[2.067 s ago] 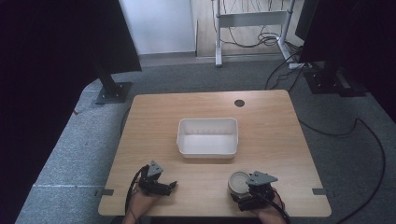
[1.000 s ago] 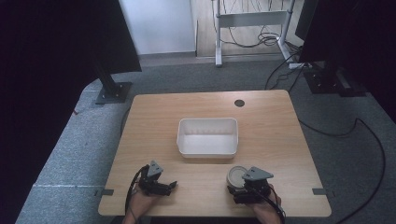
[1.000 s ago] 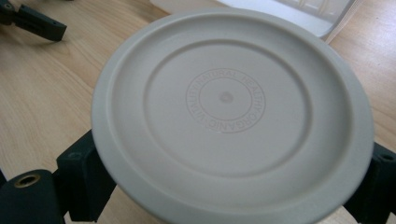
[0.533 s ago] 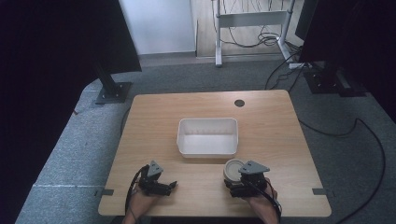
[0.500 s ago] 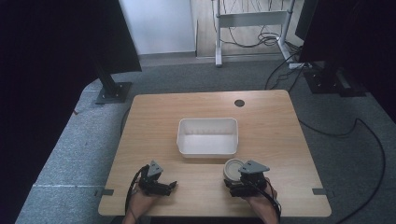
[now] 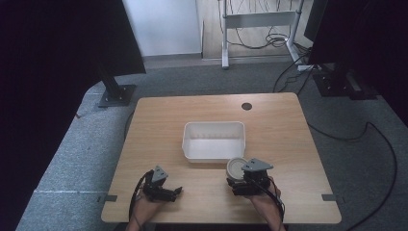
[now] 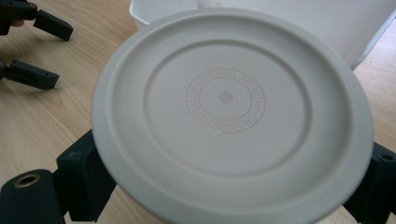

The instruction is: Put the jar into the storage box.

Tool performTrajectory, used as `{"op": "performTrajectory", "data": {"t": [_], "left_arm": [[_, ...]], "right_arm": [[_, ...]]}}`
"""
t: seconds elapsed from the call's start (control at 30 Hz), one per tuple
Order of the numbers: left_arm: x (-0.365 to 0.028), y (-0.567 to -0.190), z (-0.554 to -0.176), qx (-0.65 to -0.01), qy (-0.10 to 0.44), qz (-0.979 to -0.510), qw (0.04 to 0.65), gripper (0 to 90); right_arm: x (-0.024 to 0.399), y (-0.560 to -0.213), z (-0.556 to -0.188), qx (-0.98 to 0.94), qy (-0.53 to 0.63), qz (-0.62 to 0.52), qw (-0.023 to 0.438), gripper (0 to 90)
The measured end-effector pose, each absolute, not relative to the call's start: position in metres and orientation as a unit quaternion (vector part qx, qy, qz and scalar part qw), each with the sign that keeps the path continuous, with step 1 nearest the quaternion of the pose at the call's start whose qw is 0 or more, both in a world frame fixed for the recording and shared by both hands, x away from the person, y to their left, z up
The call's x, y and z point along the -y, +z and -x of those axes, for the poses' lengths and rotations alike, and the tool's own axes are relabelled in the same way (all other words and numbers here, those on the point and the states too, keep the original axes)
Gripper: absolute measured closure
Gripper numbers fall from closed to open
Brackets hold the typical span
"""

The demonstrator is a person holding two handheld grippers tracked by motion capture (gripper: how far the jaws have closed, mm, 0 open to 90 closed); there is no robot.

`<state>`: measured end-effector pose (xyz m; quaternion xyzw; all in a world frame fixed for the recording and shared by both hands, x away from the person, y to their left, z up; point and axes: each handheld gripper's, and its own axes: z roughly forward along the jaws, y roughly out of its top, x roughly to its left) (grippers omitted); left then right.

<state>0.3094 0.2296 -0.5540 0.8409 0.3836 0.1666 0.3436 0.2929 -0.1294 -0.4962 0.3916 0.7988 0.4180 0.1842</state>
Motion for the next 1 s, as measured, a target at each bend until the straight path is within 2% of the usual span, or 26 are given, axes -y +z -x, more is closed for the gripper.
{"op": "performTrajectory", "data": {"t": [1.0], "left_arm": [[-0.229, -0.554, -0.309, -0.384, 0.167, -0.840, 0.345, 2.2]], "right_arm": [[0.102, -0.483, -0.325, -0.804, 0.416, -0.380, 0.189, 9.0]]}}
